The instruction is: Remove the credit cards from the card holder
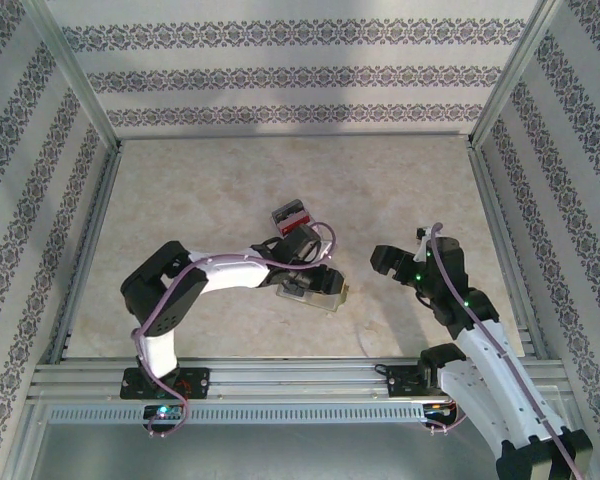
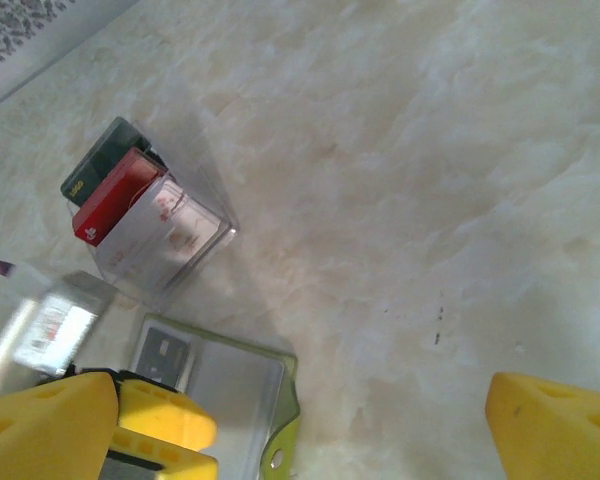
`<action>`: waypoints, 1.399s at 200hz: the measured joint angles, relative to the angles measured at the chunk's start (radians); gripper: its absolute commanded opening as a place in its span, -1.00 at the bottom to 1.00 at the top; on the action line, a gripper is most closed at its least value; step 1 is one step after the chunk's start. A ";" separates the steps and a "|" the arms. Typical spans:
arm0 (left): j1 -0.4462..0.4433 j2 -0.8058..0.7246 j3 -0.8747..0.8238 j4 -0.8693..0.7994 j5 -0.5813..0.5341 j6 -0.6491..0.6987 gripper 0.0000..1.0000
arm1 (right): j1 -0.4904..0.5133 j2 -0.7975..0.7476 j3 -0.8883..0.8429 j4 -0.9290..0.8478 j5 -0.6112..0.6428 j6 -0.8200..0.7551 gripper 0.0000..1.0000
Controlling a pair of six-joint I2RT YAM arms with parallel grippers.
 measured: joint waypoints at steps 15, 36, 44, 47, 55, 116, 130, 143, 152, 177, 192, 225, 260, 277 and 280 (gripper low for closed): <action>0.008 -0.061 0.000 -0.014 -0.001 0.008 -0.07 | 0.000 0.013 0.002 0.000 -0.029 0.018 0.74; 0.043 -0.163 -0.002 -0.042 -0.002 0.024 -0.07 | 0.000 0.028 0.015 -0.002 -0.073 0.064 0.58; 0.067 -0.201 -0.010 -0.045 -0.004 0.026 -0.09 | 0.000 0.035 0.022 0.003 -0.094 0.090 0.53; 0.077 -0.216 -0.014 -0.048 -0.004 0.025 -0.10 | 0.000 0.039 0.026 0.005 -0.104 0.095 0.51; 0.111 -0.254 -0.033 -0.050 -0.004 0.025 -0.12 | 0.000 0.050 0.031 0.014 -0.129 0.123 0.47; 0.310 -0.333 -0.236 -0.054 0.046 -0.009 -0.53 | 0.121 0.214 0.032 0.206 -0.243 0.315 0.40; 0.322 -0.332 -0.265 -0.053 0.065 -0.022 -0.61 | 0.179 0.264 0.032 0.257 -0.243 0.344 0.33; 0.327 -0.328 -0.277 -0.045 0.084 -0.032 -0.64 | 0.224 0.316 0.032 0.308 -0.243 0.372 0.30; 0.327 -0.321 -0.280 -0.034 0.097 -0.037 -0.68 | 0.249 0.352 0.032 0.338 -0.242 0.392 0.29; 0.327 -0.265 -0.280 0.009 0.131 -0.056 -0.75 | 0.299 0.453 0.040 0.392 -0.243 0.425 0.26; 0.327 -0.227 -0.281 0.026 0.140 -0.062 -0.78 | 0.325 0.506 0.045 0.420 -0.242 0.437 0.24; 0.323 -0.166 -0.285 0.057 0.147 -0.072 -0.80 | 0.371 0.592 0.049 0.473 -0.235 0.459 0.21; 0.314 -0.126 -0.285 0.079 0.142 -0.074 -0.81 | 0.396 0.673 0.049 0.527 -0.231 0.486 0.15; 0.313 -0.117 -0.285 0.090 0.138 -0.074 -0.81 | 0.407 0.703 0.049 0.543 -0.231 0.498 0.14; 0.313 -0.116 -0.285 0.090 0.137 -0.074 -0.81 | 0.407 0.706 0.049 0.545 -0.230 0.500 0.14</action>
